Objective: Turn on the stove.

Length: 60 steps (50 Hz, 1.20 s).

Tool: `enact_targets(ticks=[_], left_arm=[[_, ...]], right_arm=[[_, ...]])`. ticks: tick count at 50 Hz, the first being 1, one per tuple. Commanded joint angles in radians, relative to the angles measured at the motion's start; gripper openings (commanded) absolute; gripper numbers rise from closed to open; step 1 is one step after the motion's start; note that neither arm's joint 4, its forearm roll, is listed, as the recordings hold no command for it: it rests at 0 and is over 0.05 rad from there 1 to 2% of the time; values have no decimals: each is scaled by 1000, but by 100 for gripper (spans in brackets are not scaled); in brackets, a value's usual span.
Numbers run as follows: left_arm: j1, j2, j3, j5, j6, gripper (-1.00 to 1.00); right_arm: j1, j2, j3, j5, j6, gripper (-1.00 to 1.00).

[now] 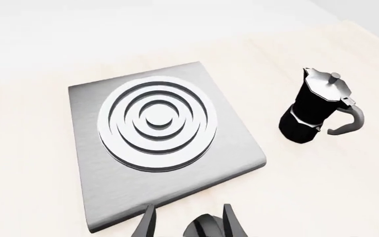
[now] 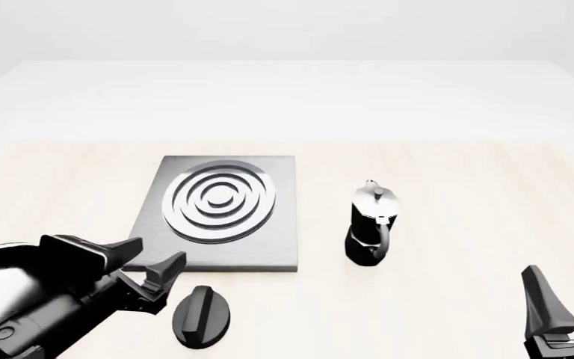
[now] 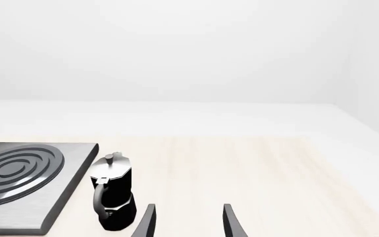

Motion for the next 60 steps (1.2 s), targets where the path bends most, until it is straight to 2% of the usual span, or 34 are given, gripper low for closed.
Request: enact_targets(ticks=[1,12,30,52,60], left_arm=[[-86,138,-32,-34,-133,100],[-121,179,-46,-45,-144,100],[-158,285,-32,-124,-160,100],[-155,452,-8,-244,-164,100],[-156,464,-7,-252,-157,100]], right_arm=[[-2,-3,-1,1,4,100],[-1,-2,0,0,7,100],[0,-3,0,-3,15,100],[-2,-6,0,-9,23,100],[-2,-6,-1,-11,22,100]])
